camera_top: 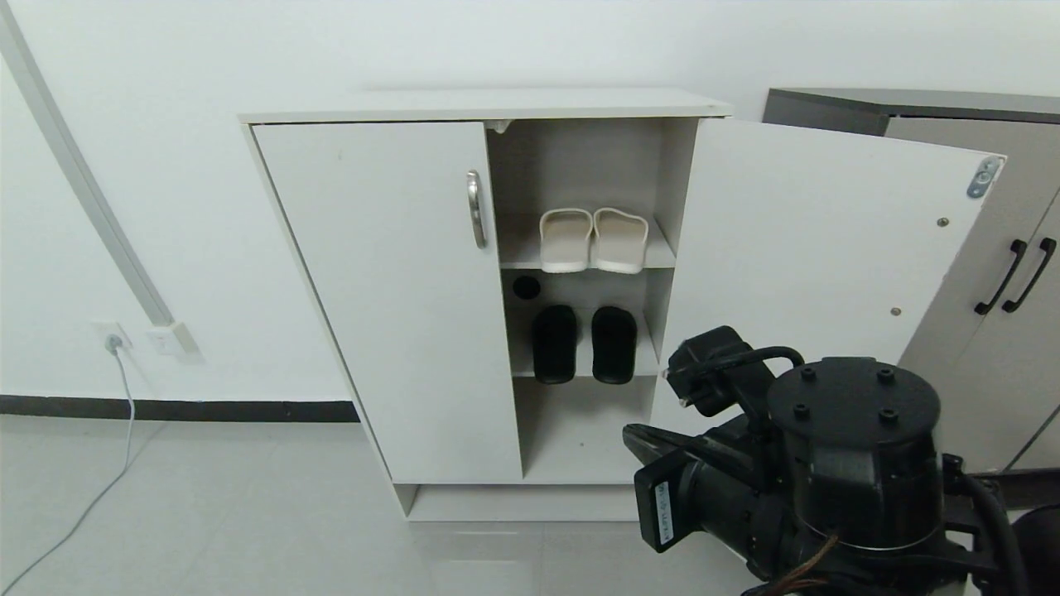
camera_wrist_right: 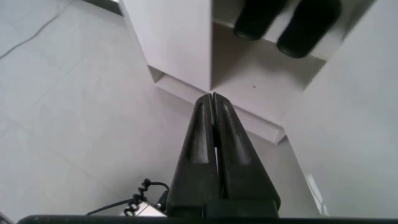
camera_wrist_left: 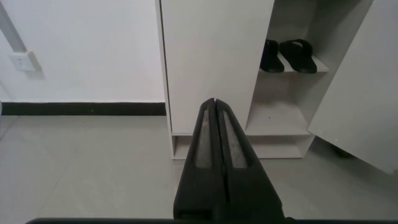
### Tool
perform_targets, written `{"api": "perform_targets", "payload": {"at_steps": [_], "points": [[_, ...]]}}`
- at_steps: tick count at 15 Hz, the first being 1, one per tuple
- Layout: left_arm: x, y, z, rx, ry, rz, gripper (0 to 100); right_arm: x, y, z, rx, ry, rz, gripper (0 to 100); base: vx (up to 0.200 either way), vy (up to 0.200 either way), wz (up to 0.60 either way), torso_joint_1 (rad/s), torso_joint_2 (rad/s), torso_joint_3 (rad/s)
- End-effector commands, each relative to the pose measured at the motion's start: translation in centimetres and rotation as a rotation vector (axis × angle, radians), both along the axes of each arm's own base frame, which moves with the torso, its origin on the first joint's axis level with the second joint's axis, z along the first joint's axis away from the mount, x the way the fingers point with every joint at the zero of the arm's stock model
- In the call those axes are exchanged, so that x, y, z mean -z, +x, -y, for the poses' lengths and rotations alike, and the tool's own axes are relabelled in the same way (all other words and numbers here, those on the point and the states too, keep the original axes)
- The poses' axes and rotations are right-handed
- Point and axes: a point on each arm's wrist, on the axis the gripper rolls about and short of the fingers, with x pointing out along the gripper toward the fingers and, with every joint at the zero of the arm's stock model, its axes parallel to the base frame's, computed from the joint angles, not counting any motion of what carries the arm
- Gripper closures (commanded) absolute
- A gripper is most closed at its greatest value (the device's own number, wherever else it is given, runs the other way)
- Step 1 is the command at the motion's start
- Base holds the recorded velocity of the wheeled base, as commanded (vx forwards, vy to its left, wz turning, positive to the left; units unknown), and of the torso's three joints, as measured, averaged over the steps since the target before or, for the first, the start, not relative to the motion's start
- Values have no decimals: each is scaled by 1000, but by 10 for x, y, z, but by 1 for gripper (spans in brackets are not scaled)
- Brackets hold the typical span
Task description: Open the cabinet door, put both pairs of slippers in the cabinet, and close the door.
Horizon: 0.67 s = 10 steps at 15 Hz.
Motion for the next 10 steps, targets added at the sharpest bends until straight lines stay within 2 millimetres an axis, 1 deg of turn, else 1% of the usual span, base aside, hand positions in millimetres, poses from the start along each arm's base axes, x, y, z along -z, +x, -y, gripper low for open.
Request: {"api": "perform_targets", "payload": {"at_steps": [1, 10], "points": [[0, 0, 0, -1, -1, -1, 100, 4, 2, -2, 1, -10, -8, 100, 0, 0, 0, 0, 0, 0], [0, 0, 0, -1, -1, -1, 100, 7, 4, -3, 4, -17, -12, 100, 0, 0, 0, 0, 0, 0]]}}
